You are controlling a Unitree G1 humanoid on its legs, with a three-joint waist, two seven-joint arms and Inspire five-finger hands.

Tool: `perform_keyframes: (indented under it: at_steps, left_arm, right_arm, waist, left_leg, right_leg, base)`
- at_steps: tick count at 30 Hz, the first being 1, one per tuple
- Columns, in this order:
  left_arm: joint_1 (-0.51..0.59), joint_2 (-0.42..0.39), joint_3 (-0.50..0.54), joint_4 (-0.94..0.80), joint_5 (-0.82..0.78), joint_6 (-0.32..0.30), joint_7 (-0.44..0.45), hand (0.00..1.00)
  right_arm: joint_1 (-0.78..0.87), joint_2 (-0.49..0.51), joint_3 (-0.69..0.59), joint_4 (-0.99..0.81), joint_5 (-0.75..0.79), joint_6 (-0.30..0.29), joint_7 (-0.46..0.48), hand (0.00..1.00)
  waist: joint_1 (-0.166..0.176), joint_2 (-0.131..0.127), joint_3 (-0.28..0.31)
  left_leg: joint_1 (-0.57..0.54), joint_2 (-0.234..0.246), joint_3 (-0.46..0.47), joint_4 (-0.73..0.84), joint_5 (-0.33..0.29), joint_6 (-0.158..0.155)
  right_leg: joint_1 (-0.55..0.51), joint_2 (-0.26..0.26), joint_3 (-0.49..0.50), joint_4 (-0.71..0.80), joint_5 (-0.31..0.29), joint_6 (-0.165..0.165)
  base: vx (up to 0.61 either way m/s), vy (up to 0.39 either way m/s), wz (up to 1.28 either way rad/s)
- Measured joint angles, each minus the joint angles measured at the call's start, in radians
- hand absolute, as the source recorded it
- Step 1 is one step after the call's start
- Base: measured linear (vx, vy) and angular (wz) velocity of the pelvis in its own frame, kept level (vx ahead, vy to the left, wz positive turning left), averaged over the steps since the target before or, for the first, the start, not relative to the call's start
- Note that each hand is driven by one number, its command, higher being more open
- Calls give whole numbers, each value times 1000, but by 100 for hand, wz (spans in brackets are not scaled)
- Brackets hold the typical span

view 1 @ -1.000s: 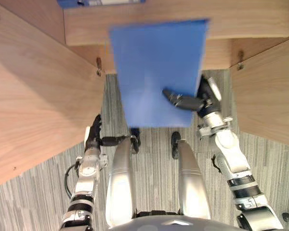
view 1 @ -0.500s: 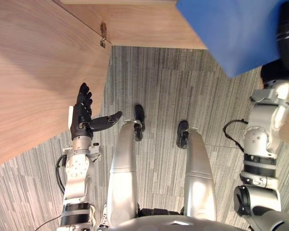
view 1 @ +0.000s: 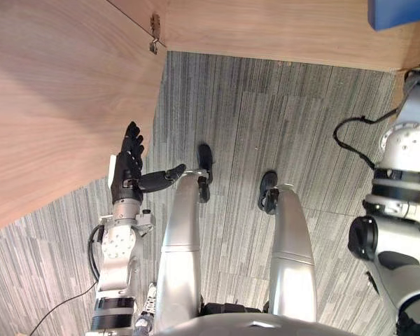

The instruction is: Walk over to the cabinet, pick up the folder, carry it to the office cabinet, place the folder inside the office cabinet, then close the office cabinet door

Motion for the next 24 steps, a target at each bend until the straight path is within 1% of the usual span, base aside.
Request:
perform_keyframes:
  at_steps: [2, 8, 12, 13, 18, 21, 24]
  left_arm:
    - [1, 0, -17, 9, -33, 0, 3, 100]
    - [-1, 1, -48, 39, -67, 0, 10, 100]
    - [-1, 1, -77, 46, -67, 0, 11, 100]
    - [-1, 1, -80, 51, -67, 0, 11, 100]
    - [-4, 1, -99, 69, -67, 5, 20, 100]
    - [-12, 1, -103, 78, -67, 6, 22, 100]
    - [-30, 1, -104, 85, -67, 6, 33, 100]
  right_arm:
    - [-65, -41, 9, 84, 41, 2, -16, 0]
    - [-154, -95, 60, 174, 77, 11, -46, 0]
    - [-237, -136, 126, 241, 83, 29, -73, 0]
    - [-256, -150, 150, 256, 82, 39, -75, 100]
    - [-307, -177, 235, 290, 76, 68, -85, 100]
    - [-335, -177, 248, 314, 74, 90, -83, 100]
    - [-341, -180, 276, 325, 72, 91, -80, 100]
  waist:
    - [5, 5, -3]
    - [2, 6, -3]
    - [-3, 7, -4]
    - [-5, 7, -4]
    - [-5, 8, -5]
    - [-5, 8, -5]
    - [-9, 8, -6]
  left_leg:
    - [-1, 2, 0, -10, 7, -3]
    - [-7, 9, 1, -25, 14, -4]
    - [-8, 12, 3, -52, 38, -7]
    - [-7, 13, 4, -62, 47, -9]
    - [-1, 22, 8, -100, 74, -14]
    - [4, 27, 12, -119, 87, -19]
    - [12, 28, 14, -138, 99, -18]
  right_leg:
    - [0, 0, -6, -7, 0, 0]
    - [-3, 4, -14, -21, 1, -2]
    - [-3, 3, -32, -38, 7, -13]
    - [-3, 3, -38, -43, 9, -16]
    - [-1, 4, -59, -56, 16, -29]
    - [0, 6, -66, -64, 22, -39]
    - [4, 7, -70, -75, 29, -48]
  base:
    - [-35, 41, 6]
    - [-26, 47, 1]
    - [-26, 31, 10]
    - [-25, 23, 11]
    - [-21, 18, 9]
    - [-7, 8, 2]
    - [0, 0, 0]
